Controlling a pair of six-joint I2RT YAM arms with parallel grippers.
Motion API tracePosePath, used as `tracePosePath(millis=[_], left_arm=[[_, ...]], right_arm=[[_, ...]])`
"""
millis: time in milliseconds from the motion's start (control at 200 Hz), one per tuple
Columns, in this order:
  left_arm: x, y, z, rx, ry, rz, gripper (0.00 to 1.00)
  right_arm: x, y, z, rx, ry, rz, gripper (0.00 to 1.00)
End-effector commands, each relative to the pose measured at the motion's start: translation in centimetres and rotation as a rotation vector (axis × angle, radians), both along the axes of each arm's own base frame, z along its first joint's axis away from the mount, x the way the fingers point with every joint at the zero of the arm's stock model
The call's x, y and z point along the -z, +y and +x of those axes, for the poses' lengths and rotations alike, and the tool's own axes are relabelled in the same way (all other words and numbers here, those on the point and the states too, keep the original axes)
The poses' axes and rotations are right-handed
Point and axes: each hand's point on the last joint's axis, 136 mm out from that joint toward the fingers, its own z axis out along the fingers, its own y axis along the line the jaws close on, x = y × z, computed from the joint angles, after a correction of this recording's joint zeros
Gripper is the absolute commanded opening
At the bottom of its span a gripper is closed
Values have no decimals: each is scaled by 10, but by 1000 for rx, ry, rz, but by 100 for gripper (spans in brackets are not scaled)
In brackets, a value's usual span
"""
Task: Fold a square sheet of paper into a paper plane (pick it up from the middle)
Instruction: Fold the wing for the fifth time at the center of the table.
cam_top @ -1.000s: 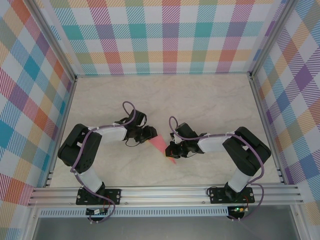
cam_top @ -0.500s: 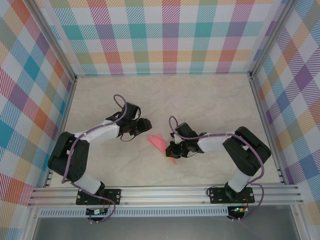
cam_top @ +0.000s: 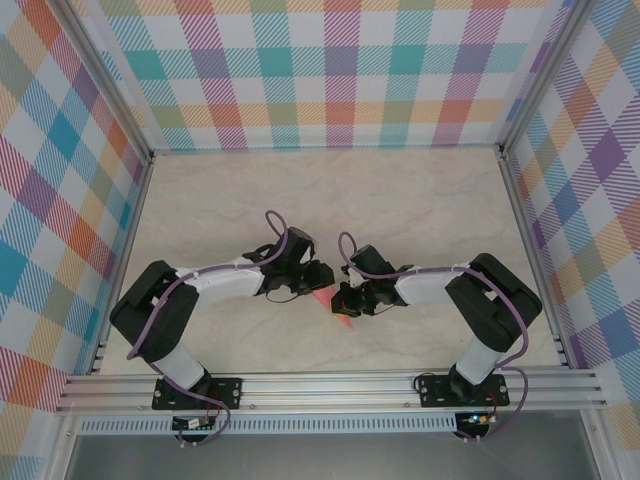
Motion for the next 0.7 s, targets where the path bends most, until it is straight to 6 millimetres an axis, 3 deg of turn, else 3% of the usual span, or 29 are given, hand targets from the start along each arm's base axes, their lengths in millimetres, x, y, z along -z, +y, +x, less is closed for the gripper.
tracePosePath(millis=[0,265,460,695], left_arm=[[15,0,2,-28,16,7,28],[50,19,5,-47,18,144,28],[61,24,0,-50,36,169,28],[61,25,-2,-48,43,172,28]], right_arm=[[12,-15,-7,30,50,-70,4],[-14,-1,1,6,1,8,5],[-43,14,14,5,-56,95,7],[-36,25,26,21,-38,94,8]])
